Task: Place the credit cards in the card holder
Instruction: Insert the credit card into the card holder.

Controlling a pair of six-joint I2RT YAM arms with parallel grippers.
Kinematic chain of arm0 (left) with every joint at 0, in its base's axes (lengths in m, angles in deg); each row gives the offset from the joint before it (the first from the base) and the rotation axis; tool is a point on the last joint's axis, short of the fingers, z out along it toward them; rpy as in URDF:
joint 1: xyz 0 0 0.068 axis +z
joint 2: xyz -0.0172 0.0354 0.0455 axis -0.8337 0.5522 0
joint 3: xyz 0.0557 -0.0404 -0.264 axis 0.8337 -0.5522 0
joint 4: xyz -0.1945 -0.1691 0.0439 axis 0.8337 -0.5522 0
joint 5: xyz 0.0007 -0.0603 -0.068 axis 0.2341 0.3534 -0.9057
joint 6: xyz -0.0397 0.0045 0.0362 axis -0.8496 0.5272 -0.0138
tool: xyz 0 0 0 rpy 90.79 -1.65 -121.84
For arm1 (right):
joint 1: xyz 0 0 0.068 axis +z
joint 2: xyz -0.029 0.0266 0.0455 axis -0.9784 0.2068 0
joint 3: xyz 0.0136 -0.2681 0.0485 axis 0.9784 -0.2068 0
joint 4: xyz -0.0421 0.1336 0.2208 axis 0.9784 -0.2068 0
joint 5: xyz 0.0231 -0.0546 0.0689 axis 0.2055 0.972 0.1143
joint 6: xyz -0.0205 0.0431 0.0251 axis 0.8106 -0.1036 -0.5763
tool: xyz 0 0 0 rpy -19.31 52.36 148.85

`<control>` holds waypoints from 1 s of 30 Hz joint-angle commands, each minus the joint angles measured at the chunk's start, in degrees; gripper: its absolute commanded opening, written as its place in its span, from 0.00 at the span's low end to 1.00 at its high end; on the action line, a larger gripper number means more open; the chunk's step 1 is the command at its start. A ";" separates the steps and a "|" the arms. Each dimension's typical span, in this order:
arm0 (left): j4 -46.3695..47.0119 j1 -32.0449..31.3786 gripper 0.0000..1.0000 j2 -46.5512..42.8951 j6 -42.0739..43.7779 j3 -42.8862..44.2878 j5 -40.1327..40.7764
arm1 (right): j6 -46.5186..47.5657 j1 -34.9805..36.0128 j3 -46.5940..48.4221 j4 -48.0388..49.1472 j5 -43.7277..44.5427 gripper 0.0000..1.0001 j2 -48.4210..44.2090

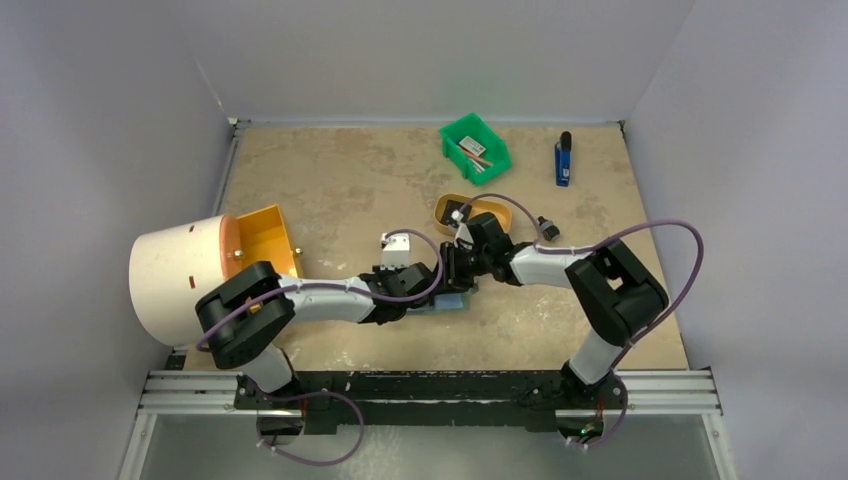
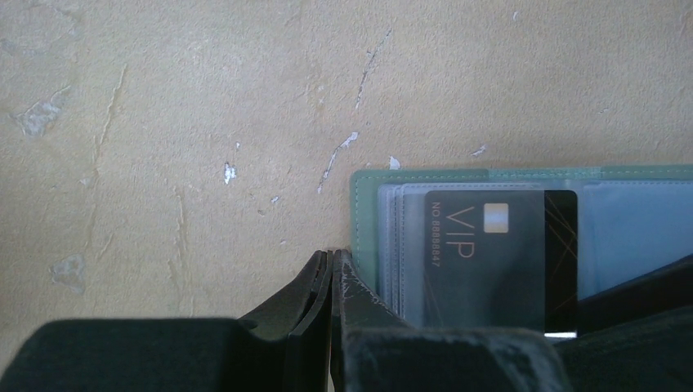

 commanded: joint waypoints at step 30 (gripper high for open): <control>0.63 0.05 0.00 -4.69 -0.71 -1.71 -0.40 | 3.96 3.24 6.08 -3.65 4.02 0.41 0.53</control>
